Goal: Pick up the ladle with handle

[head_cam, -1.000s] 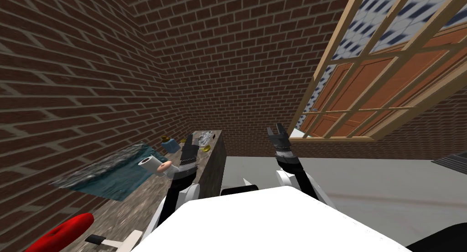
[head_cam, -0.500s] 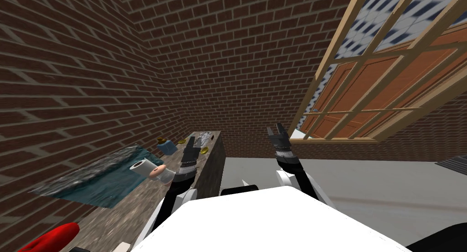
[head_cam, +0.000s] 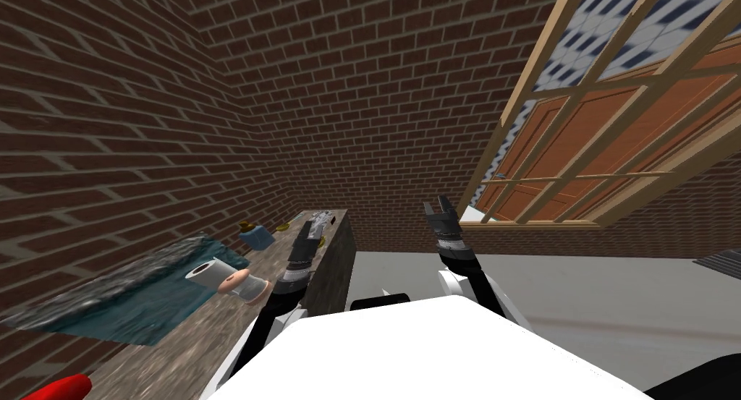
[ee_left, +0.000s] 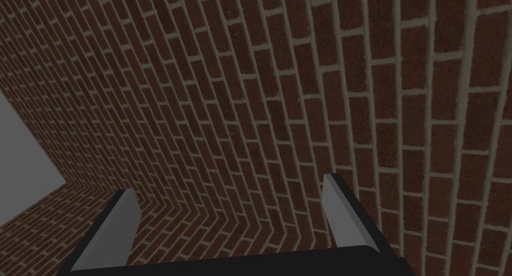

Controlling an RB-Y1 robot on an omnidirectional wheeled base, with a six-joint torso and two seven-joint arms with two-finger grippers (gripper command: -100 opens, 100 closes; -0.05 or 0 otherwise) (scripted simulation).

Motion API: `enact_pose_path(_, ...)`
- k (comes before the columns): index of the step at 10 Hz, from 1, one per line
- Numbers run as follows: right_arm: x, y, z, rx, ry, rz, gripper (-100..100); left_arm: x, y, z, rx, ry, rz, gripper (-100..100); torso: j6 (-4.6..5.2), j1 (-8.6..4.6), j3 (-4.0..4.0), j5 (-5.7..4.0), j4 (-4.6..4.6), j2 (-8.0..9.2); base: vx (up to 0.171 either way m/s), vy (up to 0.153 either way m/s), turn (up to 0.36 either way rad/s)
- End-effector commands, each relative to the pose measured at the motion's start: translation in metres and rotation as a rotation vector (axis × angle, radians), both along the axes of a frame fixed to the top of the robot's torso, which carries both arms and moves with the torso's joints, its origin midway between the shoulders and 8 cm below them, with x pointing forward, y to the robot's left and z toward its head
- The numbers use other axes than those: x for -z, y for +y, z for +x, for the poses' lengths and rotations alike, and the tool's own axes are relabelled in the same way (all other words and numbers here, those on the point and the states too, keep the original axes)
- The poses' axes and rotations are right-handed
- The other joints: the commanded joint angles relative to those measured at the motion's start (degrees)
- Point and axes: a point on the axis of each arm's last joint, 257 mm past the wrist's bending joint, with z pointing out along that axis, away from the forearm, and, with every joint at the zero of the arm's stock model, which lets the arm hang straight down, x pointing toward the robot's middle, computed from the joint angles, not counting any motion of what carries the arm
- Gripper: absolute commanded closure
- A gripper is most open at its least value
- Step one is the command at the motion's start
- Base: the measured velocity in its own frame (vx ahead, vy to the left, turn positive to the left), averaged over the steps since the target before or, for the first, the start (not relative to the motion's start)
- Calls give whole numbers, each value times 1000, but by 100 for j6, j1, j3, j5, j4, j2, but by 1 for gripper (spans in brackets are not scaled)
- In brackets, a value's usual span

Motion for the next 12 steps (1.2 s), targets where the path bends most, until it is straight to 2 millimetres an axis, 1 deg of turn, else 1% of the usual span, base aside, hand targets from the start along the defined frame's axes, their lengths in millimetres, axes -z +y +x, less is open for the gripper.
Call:
enact_pose_path(1,0,0,0,0,0,0,0,10,-1,-2,42,24,-16,-100,0,0,0,0,0,0,39,-66,-10)
enact_pose_path(2,0,0,0,0,0,0,0,10,-2,-2,49,27,-5,-100,0,-4,0,0,0,0,31,-55,-2)
enact_pose_path(3,0,0,0,0,0,0,0,19,-1,-5,81,50,-27,-100,0,-1,1,0,1,3,38,-74,-17)
enact_pose_path(4,0,0,0,0,0,0,0,20,-2,-5,88,53,-14,-100,0,-7,1,-1,0,1,41,-69,-2)
enact_pose_path(5,0,0,0,0,0,0,0,30,0,-7,118,80,-37,-100,0,-6,0,-1,0,1,44,-92,-19)
enact_pose_path(6,0,0,0,0,0,0,0,30,-1,-7,126,84,-24,-100,1,-14,-1,-2,0,-1,42,-77,-3)
enact_pose_path(7,0,0,0,0,0,0,0,41,1,-10,153,113,-48,-100,0,-9,0,-2,0,-1,52,-73,-21)
enact_pose_path(8,0,0,0,0,0,0,0,42,1,-10,161,118,-33,-100,0,-8,-2,-1,-1,-3,42,-59,-8)
enact_pose_path(9,0,0,0,0,0,0,0,53,4,-13,184,151,-59,-100,0,-2,-1,-1,0,-1,42,-91,-33)
enact_pose_path(10,0,0,0,0,0,0,0,54,3,-13,194,156,-42,-100,0,-12,0,-2,0,-1,30,-74,-4)
enact_pose_path(11,0,0,0,0,0,0,0,67,7,-16,214,193,-68,-100,0,-7,2,-2,1,3,45,-72,-29)
enact_pose_path(12,0,0,0,0,0,0,0,67,7,-17,224,199,-50,-100,0,-7,0,-1,0,0,41,-72,-15)
